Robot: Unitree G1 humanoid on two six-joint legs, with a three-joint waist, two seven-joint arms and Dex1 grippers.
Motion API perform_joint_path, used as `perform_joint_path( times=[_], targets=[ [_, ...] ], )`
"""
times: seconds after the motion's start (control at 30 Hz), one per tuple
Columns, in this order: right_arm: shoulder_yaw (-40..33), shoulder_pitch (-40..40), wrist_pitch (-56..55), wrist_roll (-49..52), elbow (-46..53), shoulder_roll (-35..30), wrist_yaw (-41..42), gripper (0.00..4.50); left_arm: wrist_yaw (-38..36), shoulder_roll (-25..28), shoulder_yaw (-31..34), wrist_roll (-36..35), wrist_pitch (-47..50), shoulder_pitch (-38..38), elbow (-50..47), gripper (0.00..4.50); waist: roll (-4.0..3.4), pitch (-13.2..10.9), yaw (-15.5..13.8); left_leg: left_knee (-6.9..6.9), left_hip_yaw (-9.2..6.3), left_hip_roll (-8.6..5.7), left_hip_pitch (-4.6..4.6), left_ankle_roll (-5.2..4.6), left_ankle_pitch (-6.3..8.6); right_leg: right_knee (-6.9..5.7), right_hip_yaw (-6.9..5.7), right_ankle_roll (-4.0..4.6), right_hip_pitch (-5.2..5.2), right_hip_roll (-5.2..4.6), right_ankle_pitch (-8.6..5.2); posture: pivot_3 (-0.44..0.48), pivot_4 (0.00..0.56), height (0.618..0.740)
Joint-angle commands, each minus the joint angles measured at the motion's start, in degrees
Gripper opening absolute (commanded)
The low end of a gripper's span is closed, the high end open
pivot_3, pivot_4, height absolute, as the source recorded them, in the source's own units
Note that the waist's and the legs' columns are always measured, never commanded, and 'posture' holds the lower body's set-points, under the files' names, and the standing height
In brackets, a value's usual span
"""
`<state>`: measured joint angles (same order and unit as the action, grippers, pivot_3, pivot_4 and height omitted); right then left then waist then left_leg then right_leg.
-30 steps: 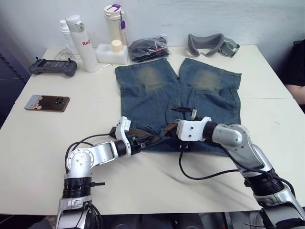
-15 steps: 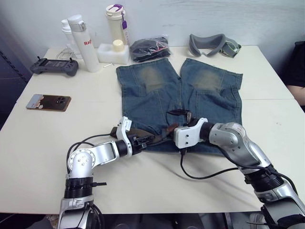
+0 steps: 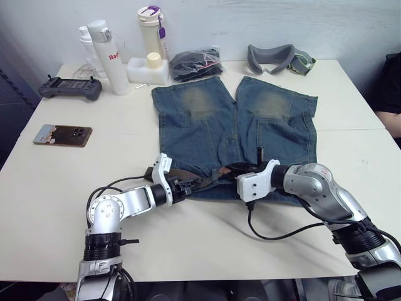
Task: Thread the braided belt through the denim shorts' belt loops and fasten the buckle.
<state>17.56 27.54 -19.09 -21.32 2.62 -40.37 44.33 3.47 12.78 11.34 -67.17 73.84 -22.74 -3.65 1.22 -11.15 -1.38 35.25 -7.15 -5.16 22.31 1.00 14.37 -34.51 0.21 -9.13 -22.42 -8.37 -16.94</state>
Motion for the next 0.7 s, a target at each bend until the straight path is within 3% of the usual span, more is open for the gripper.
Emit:
perform_joint_path(
  times=[0.03, 0.1, 0.17, 0.27, 0.5, 0.7],
  targets=[
    [-1.0, 0.3, -1.4, 1.2, 0.1, -0.2, -0.2, 0.0, -0.5, 1.9, 0.6, 0.7, 3.6, 1.9, 1.3, 1.52, 0.0, 0.0, 0.0, 0.0, 0.0, 0.0, 0.0, 0.0, 0.0, 0.0, 0.0, 0.0, 0.0, 0.0, 0.0, 0.0, 0.15, 0.74],
    [-1.4, 0.5, -2.0, 1.4, -0.6, -0.6, -0.3, 0.0, -1.9, 3.4, 2.7, -2.0, 5.3, 2.0, 0.7, 2.34, 0.0, 0.0, 0.3, 0.0, 0.0, 0.0, -0.01, 0.0, 0.0, -0.01, 0.0, 0.0, 0.0, 0.0, 0.0, 0.0, 0.15, 0.74],
    [-2.0, 0.8, -2.7, 1.7, -1.3, -1.2, -0.2, 0.0, -6.1, 9.0, 0.6, -1.9, 8.3, 2.7, -2.9, 3.23, 0.0, 0.0, 0.7, 0.0, 0.02, 0.04, -0.03, 0.0, 0.0, -0.03, 0.01, 0.01, -0.02, 0.02, 0.0, 0.0, 0.15, 0.74],
    [-3.1, 1.3, -4.1, 2.5, -2.6, -2.5, -0.2, 0.0, -10.8, 14.2, 2.3, -5.7, 10.8, 2.8, -4.5, 4.46, -0.03, 0.0, 1.5, -0.05, 0.04, 0.11, -0.06, 0.04, 0.01, -0.1, 0.07, 0.06, -0.05, 0.1, -0.03, 0.0, 0.15, 0.74],
    [-8.2, 2.4, -6.8, 10.0, -5.7, -8.8, 3.0, 0.0, -25.0, 26.7, 6.6, -12.1, 12.4, 5.8, -9.4, 4.49, -0.03, -0.1, 1.4, -0.07, 0.02, 0.12, 0.05, 0.03, 0.01, -0.1, 0.08, 0.1, -0.16, 0.1, -0.05, 0.0, 0.15, 0.74],
    [-11.8, 2.1, -7.1, 17.4, -7.3, -13.3, 7.9, 0.0, -34.5, 33.0, 8.6, -11.1, 8.6, 8.5, -11.3, 4.49, -0.2, -0.2, 1.4, -0.19, 0.05, 0.18, 0.1, -0.01, 0.07, 0.07, 0.08, 0.17, -0.2, 0.09, -0.09, 0.0, 0.15, 0.74]
  ],
)
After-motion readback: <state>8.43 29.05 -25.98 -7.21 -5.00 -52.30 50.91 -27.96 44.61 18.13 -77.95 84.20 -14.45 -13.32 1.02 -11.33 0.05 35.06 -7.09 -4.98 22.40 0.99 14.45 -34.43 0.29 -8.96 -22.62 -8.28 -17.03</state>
